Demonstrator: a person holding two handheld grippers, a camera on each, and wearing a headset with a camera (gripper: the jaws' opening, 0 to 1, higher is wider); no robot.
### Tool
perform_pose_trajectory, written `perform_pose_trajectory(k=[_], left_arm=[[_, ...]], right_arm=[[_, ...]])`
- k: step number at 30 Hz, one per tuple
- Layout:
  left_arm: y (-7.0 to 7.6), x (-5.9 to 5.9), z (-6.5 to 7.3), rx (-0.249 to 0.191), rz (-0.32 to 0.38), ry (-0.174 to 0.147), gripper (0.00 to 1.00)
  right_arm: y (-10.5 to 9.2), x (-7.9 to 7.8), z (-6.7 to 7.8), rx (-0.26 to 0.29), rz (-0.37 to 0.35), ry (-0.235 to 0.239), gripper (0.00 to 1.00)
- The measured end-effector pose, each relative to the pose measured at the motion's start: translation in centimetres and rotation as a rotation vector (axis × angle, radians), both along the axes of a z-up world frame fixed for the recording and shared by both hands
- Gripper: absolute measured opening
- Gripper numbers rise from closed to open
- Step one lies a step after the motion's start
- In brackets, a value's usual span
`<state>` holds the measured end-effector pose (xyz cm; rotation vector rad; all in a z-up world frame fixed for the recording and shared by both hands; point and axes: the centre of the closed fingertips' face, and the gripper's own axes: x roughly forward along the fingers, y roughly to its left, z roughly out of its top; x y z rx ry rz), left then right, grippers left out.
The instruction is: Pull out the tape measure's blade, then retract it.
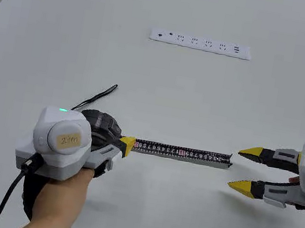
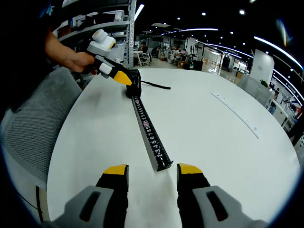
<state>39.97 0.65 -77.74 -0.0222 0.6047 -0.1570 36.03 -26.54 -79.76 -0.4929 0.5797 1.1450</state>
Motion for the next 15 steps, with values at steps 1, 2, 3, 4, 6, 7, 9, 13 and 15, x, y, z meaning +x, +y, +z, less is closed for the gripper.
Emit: perform_pose_trajectory(k=[1,2,3,4,6,7,9,13,15], left_arm=[[0.0,0.0,-0.1,-0.003,0.0,0.003,0.91],[-0.1,0.1,-0.1,-0.004,-0.001,0.005,0.9],[-0.2,0.2,-0.2,-0.004,-0.003,0.005,0.89],[-0.2,0.2,-0.2,-0.005,-0.004,0.006,0.87],[-0.2,0.4,-0.3,-0.005,-0.004,0.009,0.86],[-0.2,0.5,-0.4,-0.006,-0.003,0.009,0.86],[-0.2,0.7,-0.6,-0.007,-0.005,0.013,0.84],[-0.3,0.8,-0.7,-0.005,-0.007,0.017,0.82],[-0.4,0.9,-0.9,-0.009,-0.011,0.025,0.81]], right_arm=[[0.0,0.1,-0.1,-0.002,0.007,0.004,0.38],[-0.1,0.2,-0.4,-0.01,0.016,0.009,0.37],[-0.1,0.3,-0.6,-0.016,0.022,0.013,0.36],[-0.1,0.4,-0.7,-0.022,0.031,0.015,0.34],[-0.1,0.6,-1.0,-0.028,0.04,0.017,0.32],[-0.1,0.8,-1.2,-0.03,0.041,0.018,0.32],[0.0,1.0,-1.2,-0.028,0.045,0.023,0.3],[0.4,1.1,-1.6,-0.025,0.052,0.03,0.27],[0.4,1.2,-1.9,-0.029,0.054,0.034,0.25]])
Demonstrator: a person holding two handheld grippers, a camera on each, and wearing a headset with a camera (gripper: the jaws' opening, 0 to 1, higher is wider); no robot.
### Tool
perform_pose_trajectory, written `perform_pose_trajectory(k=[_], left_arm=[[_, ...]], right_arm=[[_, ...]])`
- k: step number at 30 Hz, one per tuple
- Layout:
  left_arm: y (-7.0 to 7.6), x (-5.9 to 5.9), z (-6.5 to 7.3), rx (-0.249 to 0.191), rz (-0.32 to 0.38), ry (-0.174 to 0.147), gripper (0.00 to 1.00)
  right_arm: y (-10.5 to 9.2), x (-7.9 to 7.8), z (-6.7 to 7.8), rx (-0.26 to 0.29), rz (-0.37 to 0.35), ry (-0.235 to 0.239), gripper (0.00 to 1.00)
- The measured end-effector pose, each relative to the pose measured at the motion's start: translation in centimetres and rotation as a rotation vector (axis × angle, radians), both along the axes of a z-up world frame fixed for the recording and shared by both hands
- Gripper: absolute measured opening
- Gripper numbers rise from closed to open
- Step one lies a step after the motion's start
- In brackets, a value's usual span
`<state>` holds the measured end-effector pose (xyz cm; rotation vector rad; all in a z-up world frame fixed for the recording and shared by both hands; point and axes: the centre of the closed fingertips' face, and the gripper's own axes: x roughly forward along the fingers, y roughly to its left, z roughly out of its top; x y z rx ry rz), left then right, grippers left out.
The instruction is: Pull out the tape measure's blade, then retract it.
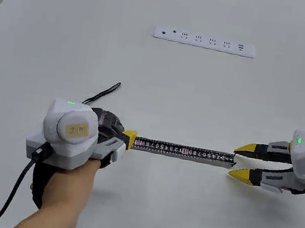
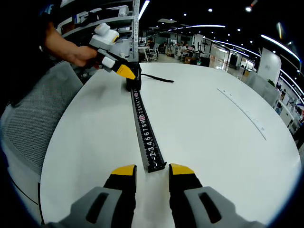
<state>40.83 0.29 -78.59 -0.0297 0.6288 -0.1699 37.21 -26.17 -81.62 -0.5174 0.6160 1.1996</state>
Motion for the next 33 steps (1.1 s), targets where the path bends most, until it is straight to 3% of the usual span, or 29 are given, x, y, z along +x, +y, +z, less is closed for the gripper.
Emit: perform_pose_trajectory(k=[9,22,33], left_arm=[[-0.3,0.0,-0.9,-0.003,-0.003,0.023,0.77],[-0.1,-0.1,-1.4,0.001,0.011,0.034,0.73],[0.2,0.3,-1.2,-0.005,0.033,0.025,0.71]], right_arm=[[0.1,0.3,-0.1,-0.001,-0.002,-0.005,0.14],[0.1,0.4,-0.2,-0.02,0.011,-0.029,0.11],[0.2,0.7,-0.2,-0.029,0.007,-0.037,0.11]])
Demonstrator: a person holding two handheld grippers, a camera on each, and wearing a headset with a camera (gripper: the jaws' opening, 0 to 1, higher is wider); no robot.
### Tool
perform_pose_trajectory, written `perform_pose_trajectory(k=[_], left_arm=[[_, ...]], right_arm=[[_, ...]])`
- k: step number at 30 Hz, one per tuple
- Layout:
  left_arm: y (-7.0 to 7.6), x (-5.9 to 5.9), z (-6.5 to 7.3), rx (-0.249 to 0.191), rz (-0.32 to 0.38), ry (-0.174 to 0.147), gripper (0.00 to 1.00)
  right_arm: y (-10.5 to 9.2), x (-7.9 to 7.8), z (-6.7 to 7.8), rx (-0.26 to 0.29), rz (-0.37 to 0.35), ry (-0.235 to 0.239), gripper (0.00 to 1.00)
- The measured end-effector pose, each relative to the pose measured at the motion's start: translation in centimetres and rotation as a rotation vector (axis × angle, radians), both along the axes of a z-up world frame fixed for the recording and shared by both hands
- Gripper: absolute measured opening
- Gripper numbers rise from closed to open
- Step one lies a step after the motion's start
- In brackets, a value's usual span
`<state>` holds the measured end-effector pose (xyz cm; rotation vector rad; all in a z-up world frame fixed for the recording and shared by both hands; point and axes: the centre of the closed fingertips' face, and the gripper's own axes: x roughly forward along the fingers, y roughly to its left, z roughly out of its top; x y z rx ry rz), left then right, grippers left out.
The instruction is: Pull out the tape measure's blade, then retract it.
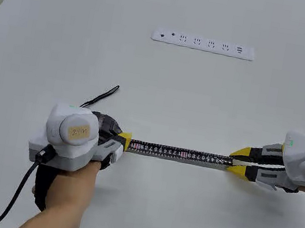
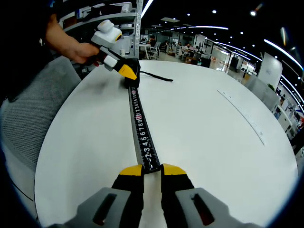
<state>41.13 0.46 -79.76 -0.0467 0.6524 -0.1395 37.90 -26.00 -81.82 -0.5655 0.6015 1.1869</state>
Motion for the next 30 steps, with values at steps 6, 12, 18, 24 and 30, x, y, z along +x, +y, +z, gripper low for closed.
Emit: perform_pose_trajectory(k=[6,12,18,24,30], left_arm=[[0.25,0.03,-0.15,0.002,0.012,0.007,0.67],[0.28,0.03,-0.23,-0.002,0.017,0.014,0.66],[0.31,-0.03,-0.29,0.016,0.007,0.037,0.63],[0.44,-0.11,-0.3,0.024,-0.016,0.042,0.61],[0.42,-0.21,-0.28,0.023,-0.028,0.04,0.6]], right_arm=[[-0.03,0.08,-0.01,-0.004,0.001,-0.004,0.11],[-0.05,0.18,-0.02,-0.01,0.001,-0.008,0.11],[-0.15,0.21,-0.01,-0.02,0.0,-0.011,0.11],[-0.08,0.14,0.02,-0.022,0.002,-0.012,0.11],[-0.05,0.05,0.02,-0.023,0.005,-0.013,0.11]])
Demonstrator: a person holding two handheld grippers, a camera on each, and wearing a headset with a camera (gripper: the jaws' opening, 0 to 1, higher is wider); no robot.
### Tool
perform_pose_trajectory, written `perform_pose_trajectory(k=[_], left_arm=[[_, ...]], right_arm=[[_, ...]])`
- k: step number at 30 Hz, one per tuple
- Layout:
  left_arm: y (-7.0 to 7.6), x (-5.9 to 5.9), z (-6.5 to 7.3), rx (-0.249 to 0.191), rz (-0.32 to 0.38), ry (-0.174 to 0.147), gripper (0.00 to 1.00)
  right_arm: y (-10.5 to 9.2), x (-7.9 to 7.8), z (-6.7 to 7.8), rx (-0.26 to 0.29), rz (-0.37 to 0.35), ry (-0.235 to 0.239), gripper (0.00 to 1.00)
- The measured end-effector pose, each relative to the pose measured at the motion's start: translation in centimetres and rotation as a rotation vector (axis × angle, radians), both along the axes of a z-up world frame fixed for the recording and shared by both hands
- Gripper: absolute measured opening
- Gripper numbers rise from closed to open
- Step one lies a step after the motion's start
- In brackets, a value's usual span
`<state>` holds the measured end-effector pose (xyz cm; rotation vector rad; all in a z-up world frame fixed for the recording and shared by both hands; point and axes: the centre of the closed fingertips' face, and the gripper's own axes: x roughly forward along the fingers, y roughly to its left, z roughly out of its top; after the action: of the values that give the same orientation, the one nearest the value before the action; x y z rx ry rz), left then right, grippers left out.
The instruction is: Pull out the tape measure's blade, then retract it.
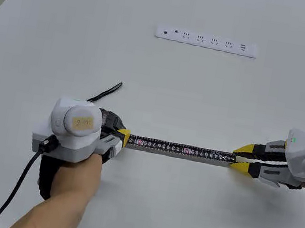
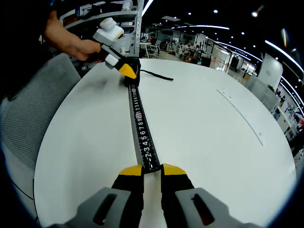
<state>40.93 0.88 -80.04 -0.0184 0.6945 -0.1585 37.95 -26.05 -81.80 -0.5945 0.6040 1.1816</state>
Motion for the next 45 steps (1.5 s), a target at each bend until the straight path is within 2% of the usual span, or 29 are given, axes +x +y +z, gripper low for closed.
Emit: perform_pose_trajectory(k=[30,45], left_arm=[[-0.1,-0.1,0.1,-0.033,-0.02,0.018,0.6],[0.0,-0.1,-0.1,-0.047,-0.029,0.028,0.6]], right_arm=[[0.4,-0.5,0.4,-0.002,-0.007,0.003,0.11],[2.1,-0.5,0.5,0.008,0.011,0.001,0.11]])
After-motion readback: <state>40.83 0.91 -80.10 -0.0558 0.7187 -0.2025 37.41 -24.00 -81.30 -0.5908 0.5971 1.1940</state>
